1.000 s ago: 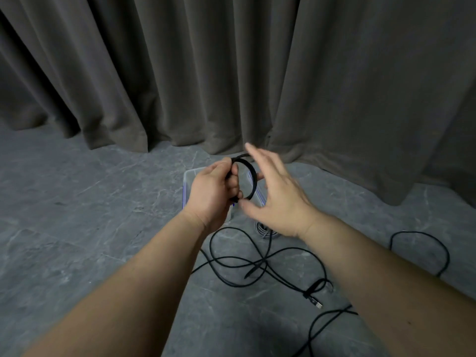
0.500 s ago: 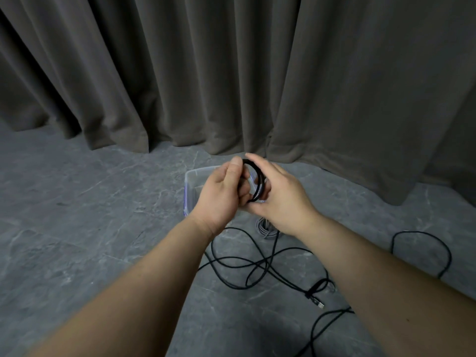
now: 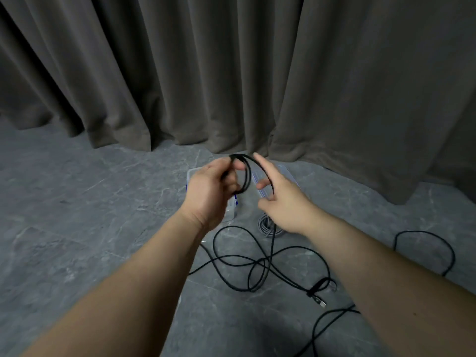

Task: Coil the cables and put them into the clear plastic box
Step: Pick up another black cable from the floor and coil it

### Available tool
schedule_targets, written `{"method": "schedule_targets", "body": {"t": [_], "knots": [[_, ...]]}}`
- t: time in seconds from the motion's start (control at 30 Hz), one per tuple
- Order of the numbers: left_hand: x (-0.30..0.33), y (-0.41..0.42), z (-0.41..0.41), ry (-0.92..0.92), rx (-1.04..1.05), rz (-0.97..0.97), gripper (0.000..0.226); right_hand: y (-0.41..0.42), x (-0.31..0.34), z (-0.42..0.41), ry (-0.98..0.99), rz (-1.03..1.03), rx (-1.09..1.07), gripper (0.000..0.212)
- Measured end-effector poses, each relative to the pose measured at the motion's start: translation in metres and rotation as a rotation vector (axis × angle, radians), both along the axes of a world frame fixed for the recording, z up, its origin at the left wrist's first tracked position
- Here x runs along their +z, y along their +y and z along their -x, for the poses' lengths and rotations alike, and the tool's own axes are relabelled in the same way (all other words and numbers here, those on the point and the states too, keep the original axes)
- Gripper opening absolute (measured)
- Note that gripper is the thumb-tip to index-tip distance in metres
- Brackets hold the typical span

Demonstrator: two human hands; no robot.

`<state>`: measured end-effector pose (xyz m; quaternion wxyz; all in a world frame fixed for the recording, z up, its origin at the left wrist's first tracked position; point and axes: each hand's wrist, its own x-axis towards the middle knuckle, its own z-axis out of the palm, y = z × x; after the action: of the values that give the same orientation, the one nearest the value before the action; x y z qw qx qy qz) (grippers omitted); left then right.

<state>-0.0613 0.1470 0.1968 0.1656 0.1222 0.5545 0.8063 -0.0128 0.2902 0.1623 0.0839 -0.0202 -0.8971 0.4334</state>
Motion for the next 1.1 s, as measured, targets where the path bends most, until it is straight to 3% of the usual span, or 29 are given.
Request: {"method": "schedule_targets", "body": {"t": [0.17,0.2,0.27,0.37,0.47,0.67,0.83,0.93,1.1], "knots": [[0.004,-0.018,0.024,-0.139,0.216,-0.204,0.029,0.013,-0.021,0.000,0.016,0.426,-0.320,0.028],[0.002,-0.018,0.026,-0.135,0.235,-0.205,0.029,0.014,-0.022,-0.001,0.060,0.369,-0.371,0.022],[0.000,-0.015,0.025,-0.108,0.234,-0.199,0.028,0.011,-0.018,-0.004,0.109,0.006,-0.349,0.008],[-0.003,-0.007,0.021,-0.007,0.201,-0.135,0.028,-0.008,0.002,-0.007,-0.001,-0.567,-0.090,0.020],[-0.005,-0.006,0.016,0.137,0.145,0.025,0.030,-0.024,0.027,-0.007,-0.034,-0.682,0.128,0.028],[-0.010,-0.012,0.007,0.243,0.009,0.248,0.030,-0.018,0.057,-0.004,0.050,-0.171,0.229,0.020],[-0.008,-0.001,-0.004,0.231,-0.040,0.221,0.032,-0.005,0.040,0.006,0.267,0.347,-0.096,0.024],[-0.008,0.003,-0.008,0.151,-0.055,0.205,0.031,0.002,0.028,0.006,0.294,0.436,-0.192,0.023],[-0.005,0.004,-0.016,0.171,-0.135,0.209,0.037,-0.002,0.028,0.005,0.354,0.491,-0.213,0.022]]}}
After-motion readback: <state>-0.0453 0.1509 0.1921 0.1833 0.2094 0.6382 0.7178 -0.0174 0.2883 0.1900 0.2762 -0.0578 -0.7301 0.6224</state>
